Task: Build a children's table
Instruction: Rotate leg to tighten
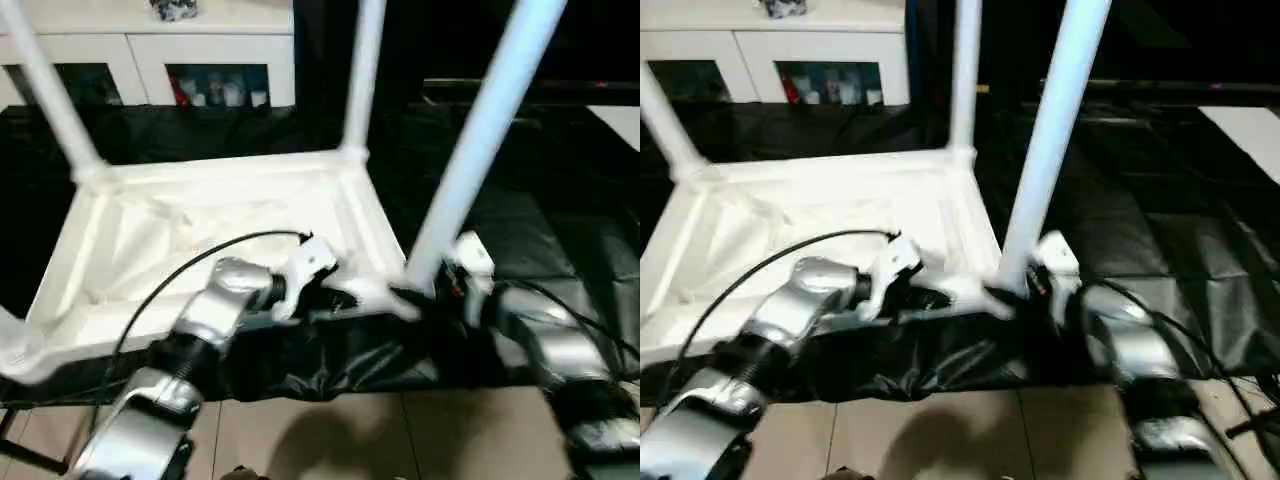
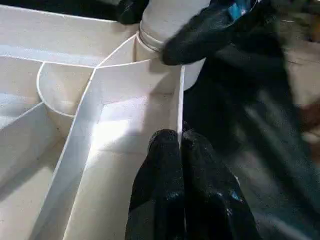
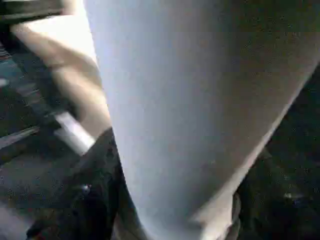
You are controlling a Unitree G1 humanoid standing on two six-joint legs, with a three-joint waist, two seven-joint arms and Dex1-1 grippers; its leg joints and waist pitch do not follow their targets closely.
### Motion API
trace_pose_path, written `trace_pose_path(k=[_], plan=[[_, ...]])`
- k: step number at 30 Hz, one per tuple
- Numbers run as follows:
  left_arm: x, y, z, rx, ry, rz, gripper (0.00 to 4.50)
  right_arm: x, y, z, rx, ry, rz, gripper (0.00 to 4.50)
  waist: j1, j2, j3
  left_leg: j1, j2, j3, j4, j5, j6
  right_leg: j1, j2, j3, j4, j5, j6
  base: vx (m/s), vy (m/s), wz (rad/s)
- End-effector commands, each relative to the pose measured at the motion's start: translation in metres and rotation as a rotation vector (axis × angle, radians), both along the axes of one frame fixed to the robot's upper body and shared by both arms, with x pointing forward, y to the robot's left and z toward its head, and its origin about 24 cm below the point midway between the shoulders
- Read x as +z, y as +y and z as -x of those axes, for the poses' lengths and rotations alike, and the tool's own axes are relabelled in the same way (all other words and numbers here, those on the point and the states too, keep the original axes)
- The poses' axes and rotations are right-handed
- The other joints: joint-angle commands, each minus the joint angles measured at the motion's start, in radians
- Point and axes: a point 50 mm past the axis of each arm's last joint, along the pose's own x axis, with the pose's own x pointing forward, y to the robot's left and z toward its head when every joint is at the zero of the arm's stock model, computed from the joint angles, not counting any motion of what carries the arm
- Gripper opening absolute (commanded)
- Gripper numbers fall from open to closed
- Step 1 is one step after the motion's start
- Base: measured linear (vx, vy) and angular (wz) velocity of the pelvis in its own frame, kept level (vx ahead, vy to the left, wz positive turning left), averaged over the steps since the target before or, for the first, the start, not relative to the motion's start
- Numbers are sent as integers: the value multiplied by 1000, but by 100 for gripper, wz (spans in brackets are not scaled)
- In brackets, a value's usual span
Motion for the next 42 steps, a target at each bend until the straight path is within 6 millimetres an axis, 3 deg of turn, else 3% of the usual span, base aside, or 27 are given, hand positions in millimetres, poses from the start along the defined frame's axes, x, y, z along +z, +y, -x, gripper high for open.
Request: trace_pose_path(k=[1, 4, 7, 11, 12, 15, 19, 22, 28, 34, 38, 42], plan=[[9, -22, -6, 57, -32, 47, 0, -14, 10, -3, -117, 53, 19, 267, -3, -14, -60, 14, 38, -23, -74, -259, 20, 40, -58, 38, -86, -343, -194, 0, 0, 0], [11, -35, -12, 164, -60, 57, 0, -19, 19, -12, -279, 67, 6, 266, -7, -13, -63, 13, 35, -20, -72, -240, 20, 40, -56, 40, -80, -280, -207, 0, 0, 0], [11, -39, -13, 196, -71, 56, 0, -20, 22, -15, -319, 69, 3, 265, -3, -15, -65, 10, 33, -17, -68, -212, 46, 43, -56, 41, -77, -229, -214, 0, 0, 0], [13, -52, -15, 235, -113, 65, 0, -20, 29, -20, -383, 69, 14, 265, 1, -8, -66, 8, 32, -17, -66, -188, 54, 47, -56, 39, -74, -201, -219, 0, 0, 0], [13, -52, -15, 235, -113, 65, 0, -20, 29, -20, -383, 69, 14, 265, 2, -11, -66, 7, 33, -17, -67, -188, 58, 47, -56, 39, -75, -195, -220, 0, 0, 0], [13, -54, -12, 210, -112, 74, 0, -14, 31, -22, -368, 36, -18, 335, 5, -9, -66, 9, 34, -17, -67, -195, 62, 46, -56, 39, -75, -192, -222, 0, 0, 0], [12, -50, -11, 177, -112, 86, 0, -7, 28, -21, -295, 3, -53, 368, 7, -9, -66, 8, 35, -18, -69, -204, 62, 48, -56, 38, -74, -194, -222, 0, 0, 0], [12, -45, -9, 144, -97, 100, 0, -2, 22, -18, -226, -24, -61, 397, 9, -11, -67, 6, 35, -17, -66, -189, 80, 50, -58, 39, -72, -166, -228, 0, 0, 0], [10, -30, -2, 20, -67, 106, 0, 5, 4, -7, -22, -41, -8, 397, 11, -11, -64, 4, 36, -17, -66, -187, 98, 52, -57, 37, -74, -186, -233, 0, 0, 0], [10, -17, 4, -93, -49, 95, 0, 10, -7, 9, 181, -21, 21, 397, 16, -9, -62, 9, 42, -17, -68, -217, 86, 48, -56, 37, -77, -231, -233, 0, 0, 0], [11, -6, 9, -191, -17, 83, 0, 13, -9, 19, 306, 7, 19, 362, 20, -8, -62, 7, 43, -16, -68, -211, 92, 47, -56, 38, -72, -214, -238, 0, 0, 0], [12, -3, 10, -216, -8, 76, 0, 14, -9, 23, 356, 31, 19, 325, 24, -9, -61, 8, 45, -17, -70, -226, 78, 45, -57, 38, -75, -247, -233, 0, 0, 0]])
